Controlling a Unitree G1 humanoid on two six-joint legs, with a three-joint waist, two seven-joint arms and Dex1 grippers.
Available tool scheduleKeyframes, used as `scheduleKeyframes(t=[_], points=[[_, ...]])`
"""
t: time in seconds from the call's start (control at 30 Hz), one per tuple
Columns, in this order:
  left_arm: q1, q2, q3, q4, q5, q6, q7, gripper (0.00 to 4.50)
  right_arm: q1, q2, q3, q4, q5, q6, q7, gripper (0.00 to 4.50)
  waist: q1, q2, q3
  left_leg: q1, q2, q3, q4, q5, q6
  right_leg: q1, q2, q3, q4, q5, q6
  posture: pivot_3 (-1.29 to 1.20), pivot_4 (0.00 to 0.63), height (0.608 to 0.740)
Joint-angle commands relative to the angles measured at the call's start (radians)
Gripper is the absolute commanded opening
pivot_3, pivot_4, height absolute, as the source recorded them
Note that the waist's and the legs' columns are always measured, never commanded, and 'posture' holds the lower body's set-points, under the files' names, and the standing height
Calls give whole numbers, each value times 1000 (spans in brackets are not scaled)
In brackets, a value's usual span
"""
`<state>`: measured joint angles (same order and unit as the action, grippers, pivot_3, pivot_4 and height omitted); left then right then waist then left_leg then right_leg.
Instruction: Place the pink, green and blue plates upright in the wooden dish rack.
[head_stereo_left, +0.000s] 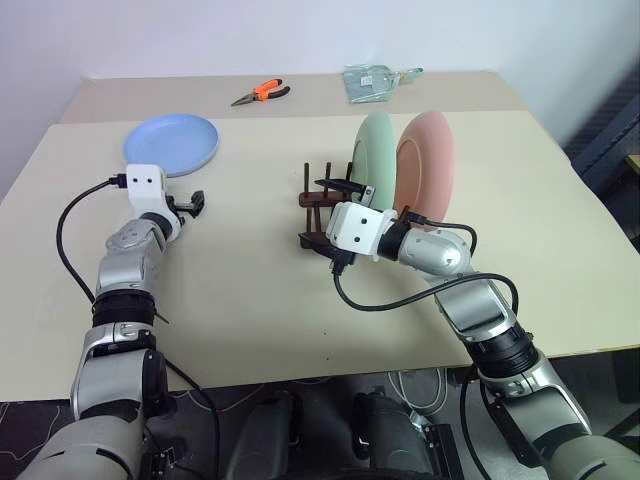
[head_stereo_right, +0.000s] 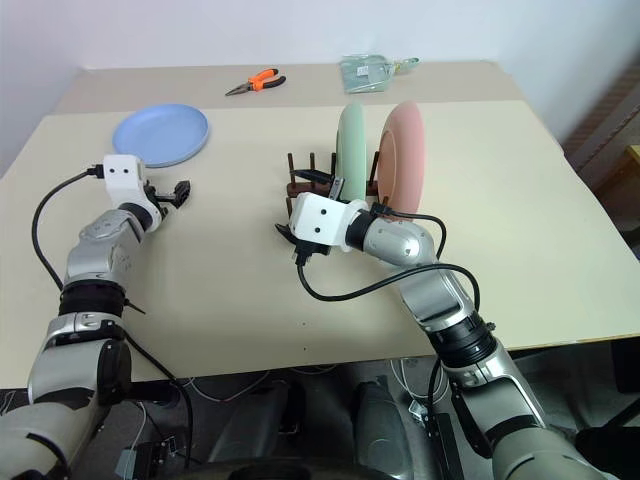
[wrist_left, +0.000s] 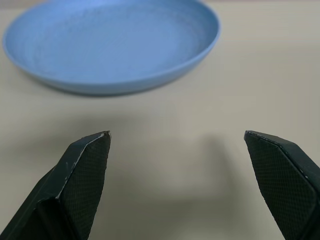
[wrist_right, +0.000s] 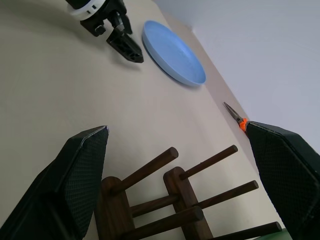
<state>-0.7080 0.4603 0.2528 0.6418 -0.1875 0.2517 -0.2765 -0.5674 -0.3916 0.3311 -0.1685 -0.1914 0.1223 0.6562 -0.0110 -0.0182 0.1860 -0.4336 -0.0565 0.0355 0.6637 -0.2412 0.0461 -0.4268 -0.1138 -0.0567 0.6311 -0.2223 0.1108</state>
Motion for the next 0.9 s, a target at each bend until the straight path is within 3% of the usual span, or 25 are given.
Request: scheduleKeyframes(t=[0.03, 0.9], points=[[16, 3, 14, -72, -15, -17, -7, 4379, -23, 3, -23, -6, 6, -22, -9, 4500, -1, 0, 0, 0, 0, 0, 0, 0, 0, 0, 0, 0, 0, 0, 0, 0, 150, 740], [-11, 6, -5, -24, 1, -45, -16, 4379, -36, 8, -21, 16, 0, -41, -16, 4500, 0, 0, 0, 0, 0, 0, 0, 0, 0, 0, 0, 0, 0, 0, 0, 0, 150, 740]])
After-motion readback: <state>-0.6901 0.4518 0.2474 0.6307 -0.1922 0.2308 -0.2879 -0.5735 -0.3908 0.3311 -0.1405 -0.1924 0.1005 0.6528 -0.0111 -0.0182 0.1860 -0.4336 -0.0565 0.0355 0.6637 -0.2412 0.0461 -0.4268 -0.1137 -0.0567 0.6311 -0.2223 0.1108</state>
